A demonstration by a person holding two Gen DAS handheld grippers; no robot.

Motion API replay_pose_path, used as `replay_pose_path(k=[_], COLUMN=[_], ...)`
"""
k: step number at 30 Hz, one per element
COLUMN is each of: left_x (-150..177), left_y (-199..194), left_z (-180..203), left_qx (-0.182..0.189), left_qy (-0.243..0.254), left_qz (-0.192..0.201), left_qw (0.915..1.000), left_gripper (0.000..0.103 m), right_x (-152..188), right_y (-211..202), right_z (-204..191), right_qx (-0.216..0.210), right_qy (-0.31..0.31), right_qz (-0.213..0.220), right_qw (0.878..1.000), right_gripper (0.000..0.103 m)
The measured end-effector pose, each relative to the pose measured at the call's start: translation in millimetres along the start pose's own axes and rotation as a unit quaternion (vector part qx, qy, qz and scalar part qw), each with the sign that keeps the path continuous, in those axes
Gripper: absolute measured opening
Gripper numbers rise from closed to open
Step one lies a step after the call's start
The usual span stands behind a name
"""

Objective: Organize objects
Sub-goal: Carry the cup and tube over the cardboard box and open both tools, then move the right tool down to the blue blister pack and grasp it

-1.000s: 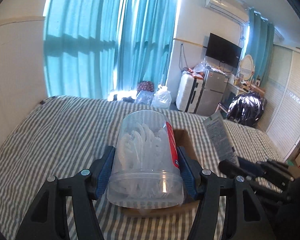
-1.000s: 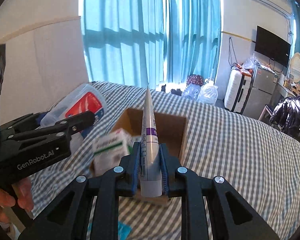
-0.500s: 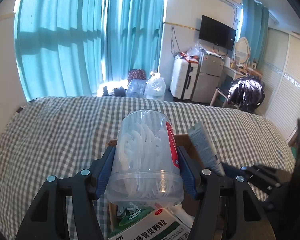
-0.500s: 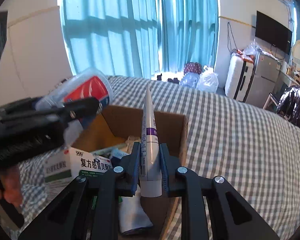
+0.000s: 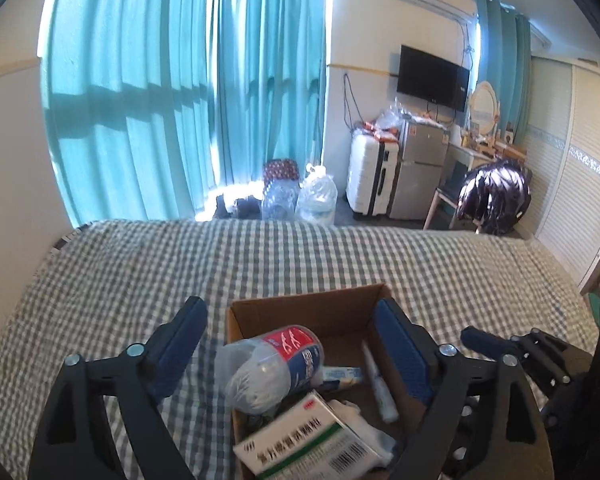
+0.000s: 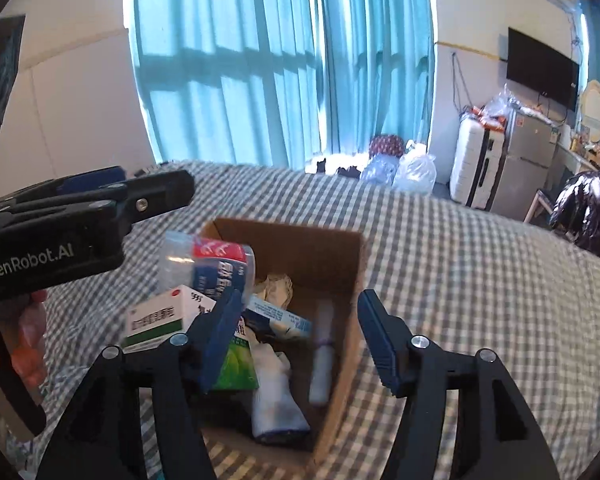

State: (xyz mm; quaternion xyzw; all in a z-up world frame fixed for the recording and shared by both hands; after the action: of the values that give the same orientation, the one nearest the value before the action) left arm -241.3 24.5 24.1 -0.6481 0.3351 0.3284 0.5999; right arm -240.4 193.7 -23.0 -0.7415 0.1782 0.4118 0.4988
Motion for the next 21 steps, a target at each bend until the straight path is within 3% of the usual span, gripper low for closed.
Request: replay_pose_path(k=[6, 8, 14, 21], left_x=[-16.8, -17.9, -9.0, 21.6], left_y=[-74.7, -103.7, -165.4, -203.5], left_z=[-9.0, -10.1, -8.5, -15.7], left_qx=[-0.009, -0.018, -0.029, -0.045], left_qy=[-0.019, -0.017, -0.009, -0.008], left_qz=[0.031, 0.042, 0.056, 0.052], left_qw=[0.9993, 0.9988, 0.9980, 0.9976], left_gripper=[0.103, 0.103, 0.103, 0.103], right_x=[-16.0, -17.1, -9.7, 21.5], right_y=[-81.5, -108.5, -182.7, -218.3], right_z=[-20.5, -30.3, -73.6, -99.9], right_qx=[0.010, 0.012, 0.023, 0.021], right_qy=[-0.009, -0.013, -0.044, -0.059], right_qz=[0.040, 0.054, 0.086, 0.084], right_qw=[0.999, 0.998, 0.995, 0.995], right_gripper=[0.074, 0.082, 0.090, 0.091])
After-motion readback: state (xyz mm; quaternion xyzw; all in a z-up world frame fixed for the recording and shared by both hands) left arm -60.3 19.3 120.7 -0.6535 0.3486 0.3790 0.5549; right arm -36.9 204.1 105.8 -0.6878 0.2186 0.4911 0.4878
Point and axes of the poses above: each gripper's, at about its wrist camera, not at the fingertips, and y roughly the way its jaws point, z to its right, x to its underside, the point moved 3 cm from there along y, roughly the way its jaws point, and after that the axes turned 10 degrees about -x, right-handed, at the moved point
